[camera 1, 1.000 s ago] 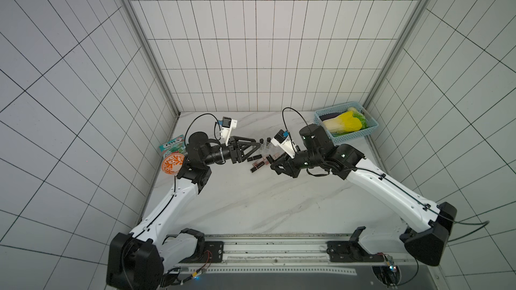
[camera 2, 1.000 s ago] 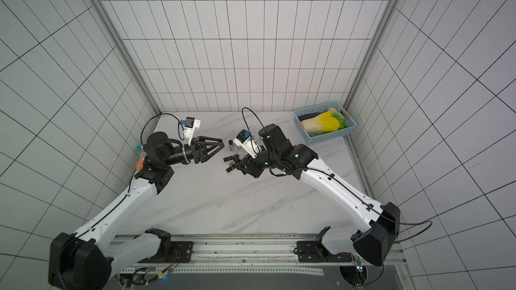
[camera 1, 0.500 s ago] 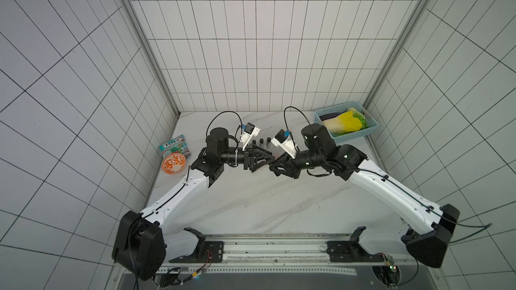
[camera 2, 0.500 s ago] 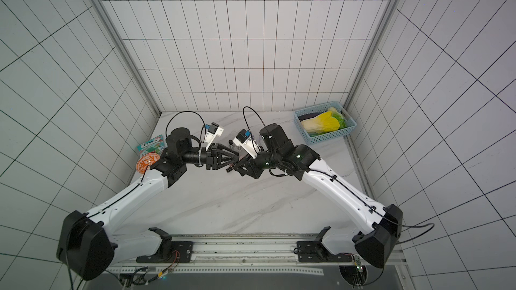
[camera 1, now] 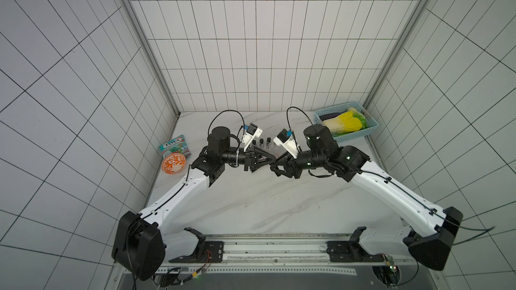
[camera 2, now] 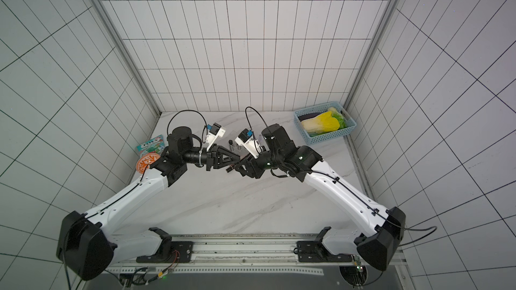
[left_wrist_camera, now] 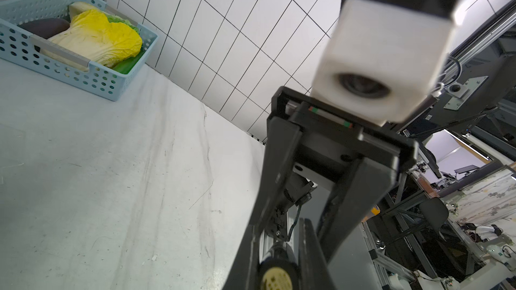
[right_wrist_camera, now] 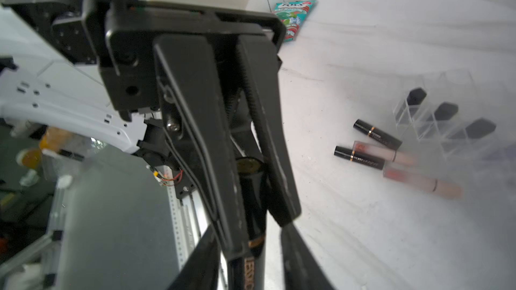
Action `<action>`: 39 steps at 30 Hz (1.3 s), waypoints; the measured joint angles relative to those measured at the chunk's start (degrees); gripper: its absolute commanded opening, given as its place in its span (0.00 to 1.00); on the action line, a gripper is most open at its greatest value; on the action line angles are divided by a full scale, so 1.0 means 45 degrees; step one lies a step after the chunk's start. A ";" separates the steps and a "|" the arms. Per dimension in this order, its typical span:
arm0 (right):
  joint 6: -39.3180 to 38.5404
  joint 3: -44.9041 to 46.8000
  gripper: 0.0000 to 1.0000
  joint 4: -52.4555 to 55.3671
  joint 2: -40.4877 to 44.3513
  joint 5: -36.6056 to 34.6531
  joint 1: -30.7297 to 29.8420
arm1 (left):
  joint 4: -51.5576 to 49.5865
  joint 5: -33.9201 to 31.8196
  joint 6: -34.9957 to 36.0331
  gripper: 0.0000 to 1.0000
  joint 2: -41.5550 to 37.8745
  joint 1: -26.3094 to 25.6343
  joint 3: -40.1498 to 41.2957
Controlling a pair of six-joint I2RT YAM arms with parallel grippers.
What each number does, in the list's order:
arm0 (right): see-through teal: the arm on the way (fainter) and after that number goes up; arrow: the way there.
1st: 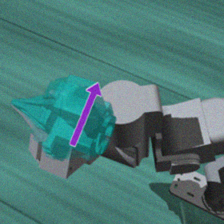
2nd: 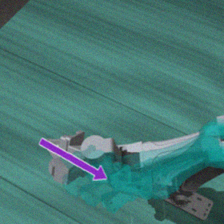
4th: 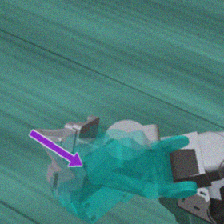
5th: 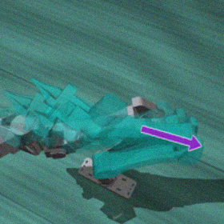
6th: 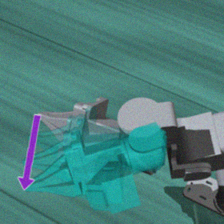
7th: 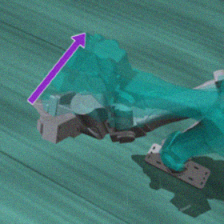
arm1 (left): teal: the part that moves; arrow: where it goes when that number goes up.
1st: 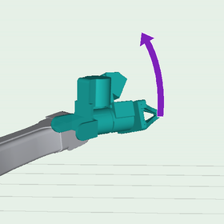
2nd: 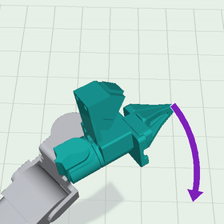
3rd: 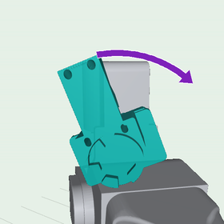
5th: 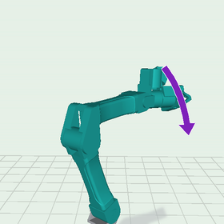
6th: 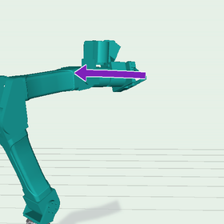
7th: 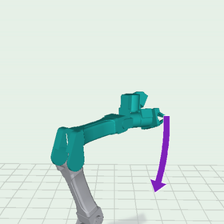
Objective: Arrange the lipsticks in the organizer
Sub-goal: Pick up the lipstick at the center of the board, then place the lipstick in the storage box.
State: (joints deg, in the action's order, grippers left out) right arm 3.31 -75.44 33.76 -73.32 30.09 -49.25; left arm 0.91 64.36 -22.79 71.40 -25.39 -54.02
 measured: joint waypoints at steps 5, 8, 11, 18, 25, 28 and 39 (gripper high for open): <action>0.0039 0.0957 0.99 -0.0316 0.1535 -0.2103 0.0204 | -0.2021 -0.2579 0.1263 0.00 0.0097 0.0189 -0.0792; 0.0097 0.1739 0.99 -0.0661 0.2584 -0.3342 0.0418 | -0.2977 -0.4852 0.2127 0.00 0.0631 0.0214 -0.1681; 0.0214 0.2477 0.99 -0.1098 0.3313 -0.4206 0.0758 | -0.3327 -0.7009 0.2837 0.00 0.1462 0.0214 -0.2312; 0.0306 0.3429 1.00 -0.1598 0.3463 -0.5003 0.1039 | -0.2890 -1.1060 0.3842 0.00 0.3565 0.0214 -0.2841; 0.0311 0.4065 1.00 -0.1894 0.3857 -0.5280 0.1039 | -0.1331 -1.3012 0.4371 0.00 0.5187 0.0131 -0.2977; 0.0311 0.4129 1.00 -0.2011 0.3968 -0.5280 0.1039 | -0.0899 -1.3352 0.4464 0.00 0.5741 0.0087 -0.3177; 0.0321 0.4216 0.98 -0.2127 0.4027 -0.5202 0.1044 | -0.0355 -1.3658 0.4609 0.00 0.7043 -0.0078 -0.3410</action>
State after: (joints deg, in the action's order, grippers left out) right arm 4.75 -56.47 24.18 -55.20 6.68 -44.56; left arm -0.69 2.90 -2.04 103.09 -25.74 -69.36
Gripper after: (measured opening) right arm 0.978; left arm 0.147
